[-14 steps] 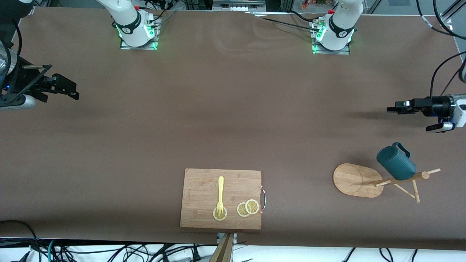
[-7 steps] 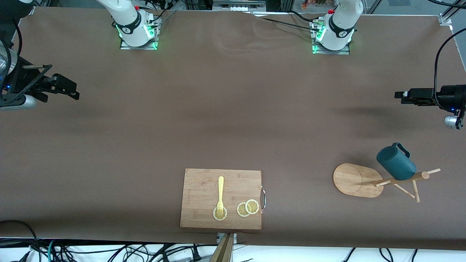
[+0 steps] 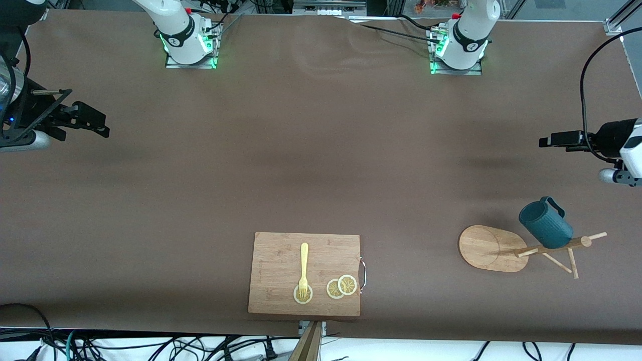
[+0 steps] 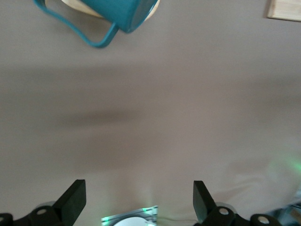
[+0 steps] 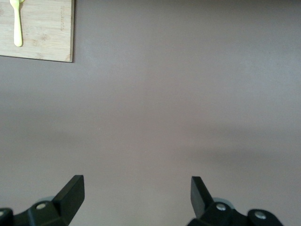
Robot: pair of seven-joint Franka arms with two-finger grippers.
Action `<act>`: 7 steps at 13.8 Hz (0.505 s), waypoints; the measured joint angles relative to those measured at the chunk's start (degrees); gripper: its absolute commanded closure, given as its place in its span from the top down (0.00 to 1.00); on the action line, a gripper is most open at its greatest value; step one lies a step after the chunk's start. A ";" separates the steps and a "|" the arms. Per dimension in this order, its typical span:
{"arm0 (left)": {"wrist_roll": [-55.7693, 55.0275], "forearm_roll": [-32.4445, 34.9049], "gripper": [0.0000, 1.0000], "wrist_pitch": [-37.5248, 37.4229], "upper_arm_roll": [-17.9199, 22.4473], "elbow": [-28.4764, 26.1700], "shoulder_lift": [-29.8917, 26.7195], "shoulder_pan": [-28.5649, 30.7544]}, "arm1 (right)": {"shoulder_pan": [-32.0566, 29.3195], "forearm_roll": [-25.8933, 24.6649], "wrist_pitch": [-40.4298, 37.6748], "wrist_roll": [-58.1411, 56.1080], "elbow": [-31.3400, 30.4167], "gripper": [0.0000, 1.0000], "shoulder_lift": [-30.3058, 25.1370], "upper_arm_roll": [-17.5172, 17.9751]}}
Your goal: Pass cup and hang on rack
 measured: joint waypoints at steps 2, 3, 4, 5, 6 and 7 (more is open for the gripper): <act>-1.18 5.37 1.00 1.65 -2.11 2.45 -0.30 -2.30 | 0.00 0.00 0.00 0.00 0.00 1.00 0.00 0.02; -1.72 6.75 1.00 2.74 -2.17 3.41 -0.67 -3.96 | 0.00 0.00 0.00 0.00 0.00 1.00 0.00 0.02; -2.05 7.44 1.00 3.73 -2.17 4.10 -1.28 -5.16 | 0.00 0.00 0.00 0.00 0.00 1.00 0.00 0.02; -2.19 7.85 1.00 4.30 -2.16 4.54 -2.18 -5.68 | 0.00 0.00 0.00 0.00 0.00 1.00 0.00 0.02; -2.21 8.18 1.00 4.62 -2.09 4.77 -3.43 -5.74 | 0.00 0.00 0.00 0.00 0.00 1.00 0.00 0.02; -2.43 8.45 1.00 4.71 -1.82 4.80 -4.95 -5.68 | 0.00 0.00 0.00 0.00 0.01 1.00 0.00 0.02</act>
